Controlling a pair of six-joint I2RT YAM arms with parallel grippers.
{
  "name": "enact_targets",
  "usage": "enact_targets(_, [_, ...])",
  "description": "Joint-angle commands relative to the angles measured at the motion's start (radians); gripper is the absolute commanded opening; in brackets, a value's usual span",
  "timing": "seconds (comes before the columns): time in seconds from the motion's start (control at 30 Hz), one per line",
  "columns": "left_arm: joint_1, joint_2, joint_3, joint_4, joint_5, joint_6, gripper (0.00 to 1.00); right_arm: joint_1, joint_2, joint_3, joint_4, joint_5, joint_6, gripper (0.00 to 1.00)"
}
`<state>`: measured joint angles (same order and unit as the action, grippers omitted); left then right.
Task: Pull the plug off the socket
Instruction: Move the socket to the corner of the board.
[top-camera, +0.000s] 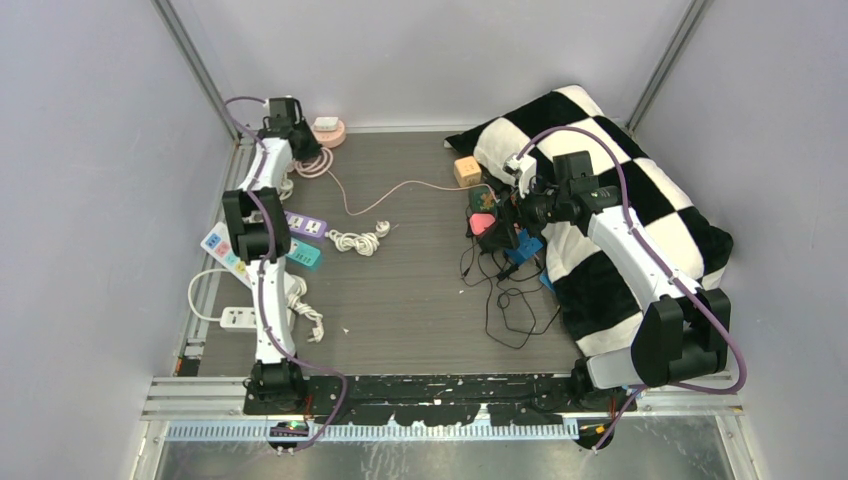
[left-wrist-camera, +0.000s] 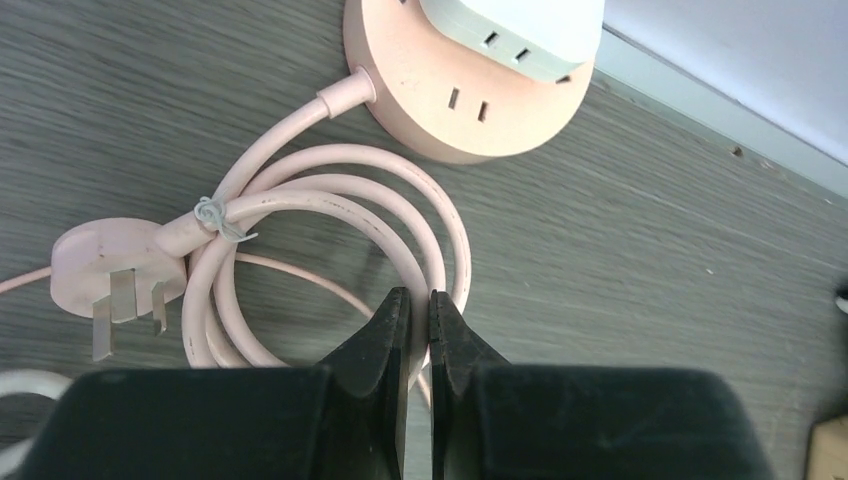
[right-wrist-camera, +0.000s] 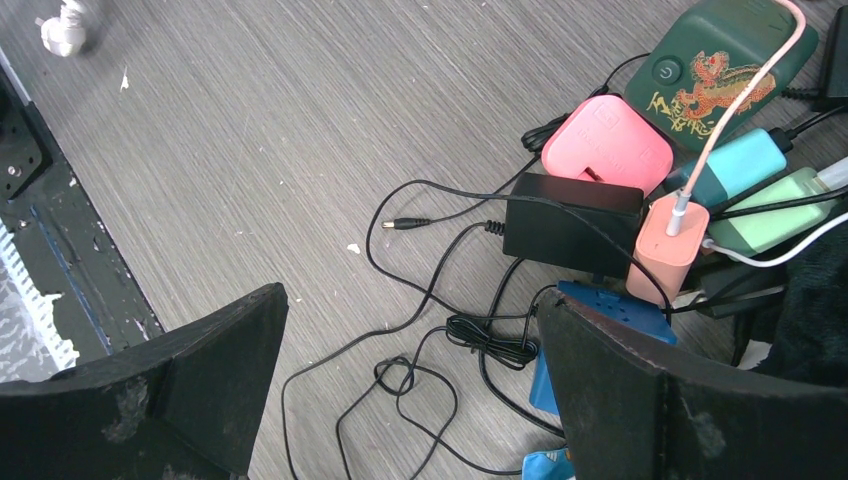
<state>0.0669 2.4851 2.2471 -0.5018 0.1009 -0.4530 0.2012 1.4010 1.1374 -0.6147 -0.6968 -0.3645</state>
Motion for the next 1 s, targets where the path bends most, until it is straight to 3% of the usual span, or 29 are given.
enact_targets(0.0, [-0.046,-0.112,-0.045,0.069,0.060,-0.028,0.00,0.004,-0.023,0.039,0.010,0.003,-0.013,1.00])
enact_targets(0.37, [-0.156,-0.200,-0.177,0.076,0.043,-0.073,0.00,0.004,-0.025,0.038,0.010,0.006,-0.013,1.00])
enact_targets(0.53, [-0.186,-0.266,-0.296,0.135,0.072,-0.147,0.00,0.004,-0.025,0.038,0.010,0.008,-0.013,1.00])
enact_targets(0.97, [-0.266,-0.427,-0.640,0.281,0.171,-0.171,0.00,0.004,-0.042,0.035,0.009,-0.006,-0.011,1.00])
